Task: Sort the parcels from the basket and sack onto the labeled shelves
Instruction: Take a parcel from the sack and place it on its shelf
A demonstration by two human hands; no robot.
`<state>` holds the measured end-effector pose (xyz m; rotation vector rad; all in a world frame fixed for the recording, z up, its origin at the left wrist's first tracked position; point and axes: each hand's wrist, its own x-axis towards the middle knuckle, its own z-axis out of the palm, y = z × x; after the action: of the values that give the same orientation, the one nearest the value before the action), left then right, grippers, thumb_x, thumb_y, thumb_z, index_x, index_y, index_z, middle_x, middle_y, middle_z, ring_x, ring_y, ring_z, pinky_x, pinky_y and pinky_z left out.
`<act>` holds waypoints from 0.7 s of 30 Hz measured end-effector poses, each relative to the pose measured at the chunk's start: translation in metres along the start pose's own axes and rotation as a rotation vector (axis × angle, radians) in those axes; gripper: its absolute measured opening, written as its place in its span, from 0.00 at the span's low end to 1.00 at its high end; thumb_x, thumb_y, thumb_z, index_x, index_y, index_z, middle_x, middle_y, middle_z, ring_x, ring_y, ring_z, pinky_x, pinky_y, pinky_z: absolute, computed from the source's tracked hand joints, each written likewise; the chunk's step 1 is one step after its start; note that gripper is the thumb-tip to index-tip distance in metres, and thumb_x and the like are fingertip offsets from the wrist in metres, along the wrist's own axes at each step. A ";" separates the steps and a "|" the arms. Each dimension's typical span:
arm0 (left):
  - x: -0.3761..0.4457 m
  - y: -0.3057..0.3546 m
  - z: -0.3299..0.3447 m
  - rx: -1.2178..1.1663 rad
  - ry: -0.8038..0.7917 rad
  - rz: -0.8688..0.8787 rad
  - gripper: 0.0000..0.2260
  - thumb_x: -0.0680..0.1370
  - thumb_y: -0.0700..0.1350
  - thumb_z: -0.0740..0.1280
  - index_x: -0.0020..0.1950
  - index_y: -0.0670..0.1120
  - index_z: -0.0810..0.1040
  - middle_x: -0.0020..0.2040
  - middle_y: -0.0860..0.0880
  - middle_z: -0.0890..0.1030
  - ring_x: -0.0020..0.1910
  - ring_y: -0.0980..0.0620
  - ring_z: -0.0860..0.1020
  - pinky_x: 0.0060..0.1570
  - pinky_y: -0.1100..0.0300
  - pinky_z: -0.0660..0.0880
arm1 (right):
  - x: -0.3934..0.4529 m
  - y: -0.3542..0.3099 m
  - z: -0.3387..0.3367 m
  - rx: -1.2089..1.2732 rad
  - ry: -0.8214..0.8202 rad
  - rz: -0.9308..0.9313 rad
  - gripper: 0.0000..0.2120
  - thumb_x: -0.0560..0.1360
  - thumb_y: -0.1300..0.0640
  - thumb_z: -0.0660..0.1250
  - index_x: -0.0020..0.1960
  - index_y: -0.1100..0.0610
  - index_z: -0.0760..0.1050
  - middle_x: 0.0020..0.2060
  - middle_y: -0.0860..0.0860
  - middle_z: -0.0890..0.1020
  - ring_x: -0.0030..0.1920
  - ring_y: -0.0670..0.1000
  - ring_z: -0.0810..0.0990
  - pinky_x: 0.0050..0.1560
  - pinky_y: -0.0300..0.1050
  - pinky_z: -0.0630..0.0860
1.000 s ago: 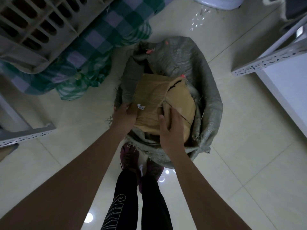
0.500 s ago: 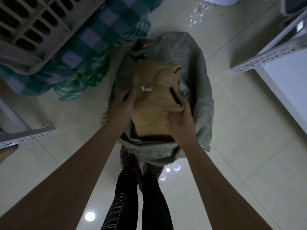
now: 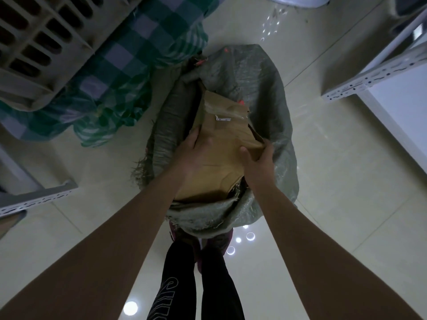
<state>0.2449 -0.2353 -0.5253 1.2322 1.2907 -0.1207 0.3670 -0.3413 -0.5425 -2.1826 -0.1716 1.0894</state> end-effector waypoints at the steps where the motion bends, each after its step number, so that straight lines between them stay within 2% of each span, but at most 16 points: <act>1: 0.002 -0.004 0.002 0.013 -0.003 0.001 0.31 0.73 0.64 0.59 0.76 0.61 0.59 0.72 0.53 0.69 0.68 0.50 0.70 0.69 0.48 0.67 | 0.002 0.002 0.001 -0.035 -0.003 -0.022 0.35 0.79 0.50 0.65 0.79 0.49 0.49 0.74 0.53 0.65 0.71 0.57 0.67 0.68 0.55 0.68; 4: 0.007 -0.014 0.007 0.034 -0.018 -0.009 0.24 0.81 0.55 0.58 0.77 0.61 0.57 0.73 0.52 0.67 0.68 0.49 0.69 0.69 0.48 0.66 | 0.003 0.004 0.005 -0.200 0.027 -0.112 0.36 0.79 0.52 0.65 0.79 0.45 0.48 0.74 0.56 0.58 0.69 0.57 0.67 0.63 0.54 0.69; 7: 0.005 -0.022 0.016 0.032 -0.010 -0.014 0.23 0.82 0.54 0.56 0.77 0.59 0.58 0.73 0.52 0.67 0.70 0.49 0.68 0.69 0.49 0.65 | 0.000 0.008 0.010 -0.450 0.118 -0.226 0.29 0.79 0.50 0.62 0.77 0.46 0.57 0.75 0.58 0.55 0.73 0.62 0.59 0.69 0.62 0.66; 10: 0.002 -0.030 0.024 0.026 -0.013 -0.027 0.22 0.83 0.53 0.54 0.77 0.59 0.56 0.74 0.52 0.66 0.71 0.50 0.67 0.71 0.51 0.64 | -0.004 0.005 0.011 -0.614 0.057 -0.307 0.26 0.81 0.43 0.58 0.77 0.43 0.57 0.79 0.57 0.48 0.77 0.63 0.44 0.74 0.66 0.50; 12: 0.003 -0.034 0.028 0.032 -0.028 -0.043 0.22 0.83 0.52 0.53 0.78 0.59 0.55 0.76 0.52 0.63 0.72 0.50 0.65 0.71 0.52 0.62 | -0.006 0.000 0.014 -0.614 -0.021 -0.251 0.29 0.79 0.36 0.54 0.78 0.41 0.54 0.79 0.55 0.44 0.78 0.61 0.37 0.74 0.64 0.39; 13: 0.003 -0.035 0.030 0.034 -0.042 -0.053 0.21 0.84 0.51 0.53 0.78 0.59 0.56 0.76 0.52 0.62 0.72 0.50 0.64 0.71 0.54 0.61 | -0.005 -0.001 0.017 -0.582 -0.061 -0.212 0.31 0.78 0.33 0.54 0.78 0.40 0.54 0.79 0.54 0.42 0.77 0.60 0.35 0.74 0.64 0.36; 16: 0.004 -0.034 0.032 0.025 -0.102 -0.045 0.20 0.84 0.47 0.53 0.77 0.54 0.59 0.76 0.52 0.62 0.73 0.51 0.63 0.69 0.57 0.60 | 0.002 -0.004 0.025 -0.551 -0.132 -0.165 0.37 0.73 0.27 0.56 0.77 0.40 0.55 0.79 0.54 0.41 0.77 0.60 0.35 0.75 0.64 0.39; 19: 0.006 -0.036 0.030 0.034 -0.171 -0.053 0.19 0.84 0.46 0.53 0.75 0.54 0.64 0.66 0.55 0.70 0.64 0.55 0.70 0.64 0.59 0.66 | 0.012 -0.002 0.022 -0.502 -0.079 -0.125 0.35 0.75 0.37 0.65 0.77 0.43 0.56 0.78 0.57 0.44 0.77 0.62 0.40 0.74 0.60 0.47; 21: 0.009 -0.041 0.027 0.048 -0.194 -0.060 0.18 0.84 0.46 0.53 0.74 0.53 0.67 0.66 0.53 0.73 0.60 0.55 0.73 0.60 0.58 0.70 | 0.019 0.002 0.017 -0.529 -0.038 -0.154 0.34 0.76 0.39 0.66 0.77 0.45 0.58 0.78 0.58 0.48 0.77 0.62 0.45 0.73 0.59 0.53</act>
<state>0.2380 -0.2679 -0.5631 1.1915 1.1610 -0.3088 0.3663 -0.3267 -0.5637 -2.5530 -0.7025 1.0856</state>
